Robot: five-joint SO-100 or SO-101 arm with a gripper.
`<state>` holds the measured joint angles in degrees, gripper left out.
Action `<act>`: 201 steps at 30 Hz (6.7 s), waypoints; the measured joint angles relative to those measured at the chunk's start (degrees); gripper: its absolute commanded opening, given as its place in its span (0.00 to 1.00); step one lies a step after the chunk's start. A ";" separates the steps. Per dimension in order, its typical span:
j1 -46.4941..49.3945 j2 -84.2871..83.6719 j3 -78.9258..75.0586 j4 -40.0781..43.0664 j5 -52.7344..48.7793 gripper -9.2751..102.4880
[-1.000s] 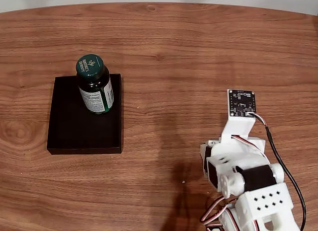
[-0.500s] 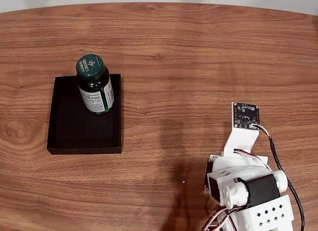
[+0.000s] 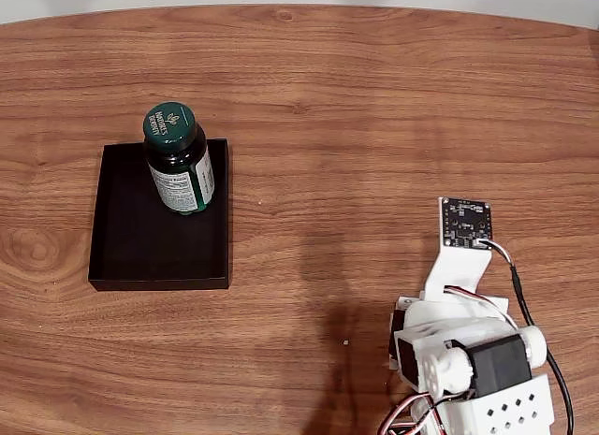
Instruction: Pick up the pill bottle and place it in the black box.
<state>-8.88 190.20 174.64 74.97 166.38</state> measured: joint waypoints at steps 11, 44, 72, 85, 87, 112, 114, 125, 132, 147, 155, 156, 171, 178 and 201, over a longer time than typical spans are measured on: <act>1.32 0.88 -0.09 1.14 5.10 0.11; 1.49 0.88 -0.09 1.14 5.10 0.11; 1.49 0.88 -0.09 1.14 5.10 0.11; 1.49 0.88 -0.09 1.14 5.10 0.11; 1.49 0.88 -0.09 1.14 5.10 0.11; 1.49 0.88 -0.09 1.14 5.10 0.11; 1.49 0.88 -0.09 1.14 5.10 0.11; 1.49 0.88 -0.09 1.14 5.10 0.11; 1.49 0.88 -0.09 1.14 5.10 0.11; 1.49 0.88 -0.09 1.14 5.10 0.11; 1.49 0.88 -0.09 1.14 5.10 0.11; 1.49 0.88 -0.09 1.14 5.10 0.11; 1.49 0.88 -0.09 1.14 5.10 0.11; 1.49 0.88 -0.09 1.14 5.10 0.11; 1.49 0.88 -0.09 1.14 5.10 0.11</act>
<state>-7.38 191.07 174.55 76.11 171.47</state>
